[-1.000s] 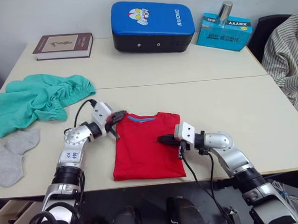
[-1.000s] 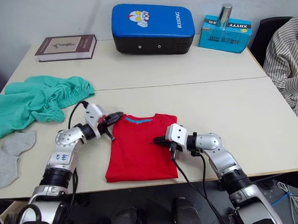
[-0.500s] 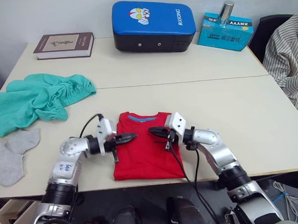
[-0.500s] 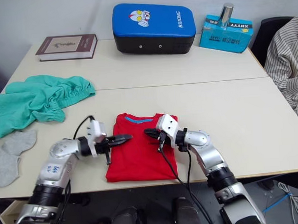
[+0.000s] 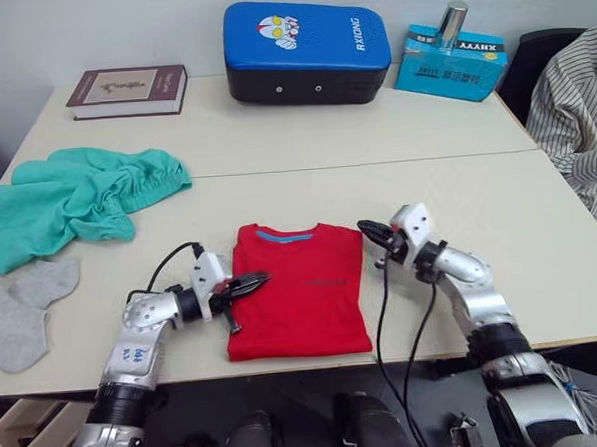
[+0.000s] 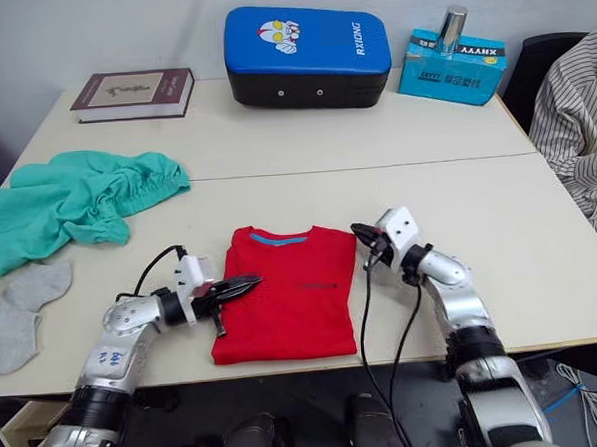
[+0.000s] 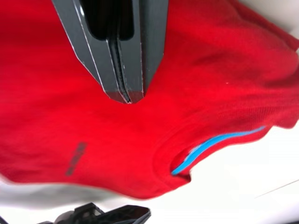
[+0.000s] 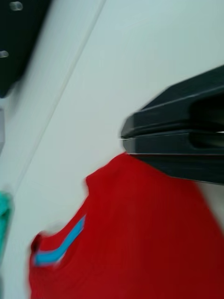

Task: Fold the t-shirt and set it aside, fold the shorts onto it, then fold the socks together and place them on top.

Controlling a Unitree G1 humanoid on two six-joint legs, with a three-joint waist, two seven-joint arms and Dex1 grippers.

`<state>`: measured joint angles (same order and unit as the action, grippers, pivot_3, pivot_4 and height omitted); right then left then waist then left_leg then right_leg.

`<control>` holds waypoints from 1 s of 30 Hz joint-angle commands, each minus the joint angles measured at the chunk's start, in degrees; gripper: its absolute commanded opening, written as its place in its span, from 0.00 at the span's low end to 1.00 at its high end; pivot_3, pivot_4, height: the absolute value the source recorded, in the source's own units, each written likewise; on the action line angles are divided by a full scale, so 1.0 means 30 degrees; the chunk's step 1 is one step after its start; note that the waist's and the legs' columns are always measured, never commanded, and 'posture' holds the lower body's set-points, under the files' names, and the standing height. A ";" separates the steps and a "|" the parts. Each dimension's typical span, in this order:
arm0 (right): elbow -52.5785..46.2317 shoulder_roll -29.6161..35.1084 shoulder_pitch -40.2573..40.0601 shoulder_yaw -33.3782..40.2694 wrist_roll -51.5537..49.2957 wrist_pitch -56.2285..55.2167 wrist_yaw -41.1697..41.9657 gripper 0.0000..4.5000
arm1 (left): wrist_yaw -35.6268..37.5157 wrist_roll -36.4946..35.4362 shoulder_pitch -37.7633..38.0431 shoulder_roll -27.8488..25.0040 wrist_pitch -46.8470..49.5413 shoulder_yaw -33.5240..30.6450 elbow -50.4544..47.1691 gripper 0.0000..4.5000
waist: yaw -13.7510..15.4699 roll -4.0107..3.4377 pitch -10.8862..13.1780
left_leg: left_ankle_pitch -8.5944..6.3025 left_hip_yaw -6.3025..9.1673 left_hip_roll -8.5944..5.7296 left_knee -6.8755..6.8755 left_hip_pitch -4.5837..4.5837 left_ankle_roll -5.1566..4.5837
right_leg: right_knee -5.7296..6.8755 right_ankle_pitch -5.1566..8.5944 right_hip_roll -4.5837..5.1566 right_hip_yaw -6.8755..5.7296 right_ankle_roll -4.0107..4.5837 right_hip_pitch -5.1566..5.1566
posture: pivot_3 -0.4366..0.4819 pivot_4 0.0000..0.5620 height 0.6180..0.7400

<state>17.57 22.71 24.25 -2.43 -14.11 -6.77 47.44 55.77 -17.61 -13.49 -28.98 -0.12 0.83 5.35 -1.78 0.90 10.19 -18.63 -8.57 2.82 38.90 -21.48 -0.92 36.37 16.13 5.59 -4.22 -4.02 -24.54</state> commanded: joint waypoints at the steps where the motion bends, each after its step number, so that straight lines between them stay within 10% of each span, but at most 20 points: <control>1: -0.6847 0.0415 -0.2018 -0.1336 -0.2019 0.2815 0.1304 0.01 | 0.0777 -0.1231 0.0573 -0.0755 0.1109 -0.0094 -0.3375 0.00 | -0.0020 -0.0005 0.0001 | 0.0000 0.0000 0.0005 -0.0010 -0.0002 0.0002 | -0.0004 0.0001 -0.0004 0.0001 0.0001 -0.0003 | 0.48 0.27 1.00; 10: -0.9674 0.0702 -0.7174 -0.5701 0.2283 0.0942 0.0717 0.01 | -0.0570 0.1508 0.4944 -0.0774 -0.0286 0.1765 -0.5386 0.00 | 0.0066 -0.0014 -0.0018 | -0.0022 -0.0001 -0.0031 -0.0121 0.0067 0.0024 | -0.0147 0.0011 0.0010 -0.0003 0.0020 0.0028 | 0.48 0.27 1.00; 23: -0.7563 0.0225 -0.8480 -0.0572 0.0087 0.2052 -0.2669 0.01 | -0.0969 0.1673 0.5573 -0.1448 -0.2286 0.0749 -0.3219 0.00 | 0.0095 0.0014 -0.0128 | -0.0020 0.0038 -0.0023 -0.0204 0.0130 -0.0001 | -0.0153 0.0035 0.0039 -0.0017 0.0068 0.0058 | 0.48 0.27 1.00; 30: -0.9965 -0.0296 -0.7370 -0.0727 -0.1158 0.3209 -0.2361 0.01 | -0.1058 -0.2282 0.3779 -0.1089 0.1515 -0.0745 -0.5078 0.00 | 0.0076 0.0011 -0.0117 | -0.0011 0.0052 -0.0020 -0.0218 0.0103 -0.0033 | -0.0134 0.0039 0.0035 -0.0032 0.0074 0.0035 | 0.48 0.27 1.00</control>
<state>-8.14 22.47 0.45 -3.85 -16.03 2.41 39.94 53.23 -21.60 -0.57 -32.55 2.47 0.10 -6.75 -1.55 0.93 9.84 -18.55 -8.40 2.77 38.25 -21.18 -0.84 35.98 16.25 5.68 -4.33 -3.80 -24.44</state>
